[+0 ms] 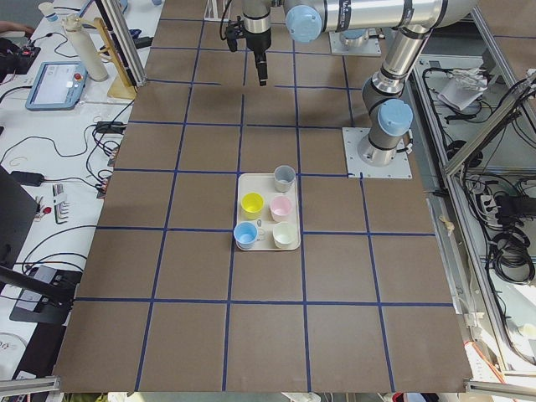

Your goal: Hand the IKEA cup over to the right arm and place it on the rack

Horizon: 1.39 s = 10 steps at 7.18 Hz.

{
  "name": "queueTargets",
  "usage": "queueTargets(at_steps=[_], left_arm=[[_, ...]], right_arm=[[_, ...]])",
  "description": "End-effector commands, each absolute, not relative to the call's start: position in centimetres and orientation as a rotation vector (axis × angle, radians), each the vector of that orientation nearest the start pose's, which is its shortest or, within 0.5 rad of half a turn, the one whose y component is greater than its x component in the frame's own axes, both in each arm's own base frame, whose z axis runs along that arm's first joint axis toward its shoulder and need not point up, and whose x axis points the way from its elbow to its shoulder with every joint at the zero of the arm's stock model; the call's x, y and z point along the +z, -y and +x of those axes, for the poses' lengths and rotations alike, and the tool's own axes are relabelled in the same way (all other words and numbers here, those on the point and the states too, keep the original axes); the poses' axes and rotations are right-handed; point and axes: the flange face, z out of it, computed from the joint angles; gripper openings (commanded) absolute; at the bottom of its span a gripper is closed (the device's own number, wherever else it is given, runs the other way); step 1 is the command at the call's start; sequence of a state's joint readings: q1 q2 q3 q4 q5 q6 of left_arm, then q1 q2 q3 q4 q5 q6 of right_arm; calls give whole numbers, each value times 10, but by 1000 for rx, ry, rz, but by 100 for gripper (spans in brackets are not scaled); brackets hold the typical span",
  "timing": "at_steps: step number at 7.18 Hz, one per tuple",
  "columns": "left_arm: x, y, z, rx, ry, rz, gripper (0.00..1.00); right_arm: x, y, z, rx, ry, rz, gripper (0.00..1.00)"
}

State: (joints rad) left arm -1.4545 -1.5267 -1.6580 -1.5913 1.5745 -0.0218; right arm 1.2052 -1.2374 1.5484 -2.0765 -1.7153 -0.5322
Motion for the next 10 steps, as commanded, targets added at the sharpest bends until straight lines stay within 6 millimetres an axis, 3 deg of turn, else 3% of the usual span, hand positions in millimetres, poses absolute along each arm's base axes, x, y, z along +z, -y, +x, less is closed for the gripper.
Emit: queueTargets(at_steps=[1,2,3,5,6,7,10], left_arm=[[462,476,-87,94,-3135,-214,100],[462,473,-99,94,-3134,-169,100],[467,466,-114,75,-3135,-128,100],[471,463,-116,60,-3129,-93,100],[478,464,-115,36,-3129,-98,100],[481,463,-114,31,-3128,-96,100],[477,458,-114,43,-3128,-98,100]], right_arm=[[344,639,-117,-177,-3329,-250,59],[333,649,-115,-243,-3284,-256,100],[332,650,-115,-247,-3277,-264,100],[356,646,-108,-294,-3279,-267,100],[391,626,-85,-266,-3234,-285,100],[423,607,-46,-258,-3177,-345,100],[476,546,60,-111,-3116,-467,100]])
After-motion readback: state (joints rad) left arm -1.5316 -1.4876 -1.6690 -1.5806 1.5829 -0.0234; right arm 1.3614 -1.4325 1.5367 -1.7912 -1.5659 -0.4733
